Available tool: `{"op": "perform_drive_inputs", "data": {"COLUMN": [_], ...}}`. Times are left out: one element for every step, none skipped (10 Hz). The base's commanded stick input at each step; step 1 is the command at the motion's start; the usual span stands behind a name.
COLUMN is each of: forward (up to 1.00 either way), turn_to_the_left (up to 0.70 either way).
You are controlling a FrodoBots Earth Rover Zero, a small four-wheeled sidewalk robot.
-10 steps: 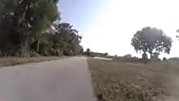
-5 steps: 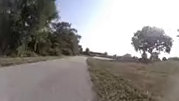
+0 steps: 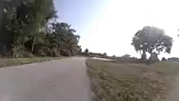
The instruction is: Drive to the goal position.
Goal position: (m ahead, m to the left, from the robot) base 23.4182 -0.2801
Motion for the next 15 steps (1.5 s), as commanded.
{"op": "perform_drive_inputs", "data": {"forward": [1.0, 1.0, 1.0, 1.0, 1.0, 1.0, 1.0, 1.0, 1.0, 1.0, 1.0, 1.0, 1.0, 1.0, 1.0], "turn_to_the_left": [0.4, 0.4, 0.4, 0.4, 0.4, 0.4, 0.4, 0.4, 0.26, 0.04, 0.02, 0.02, 0.02, 0.01, 0.0]}}
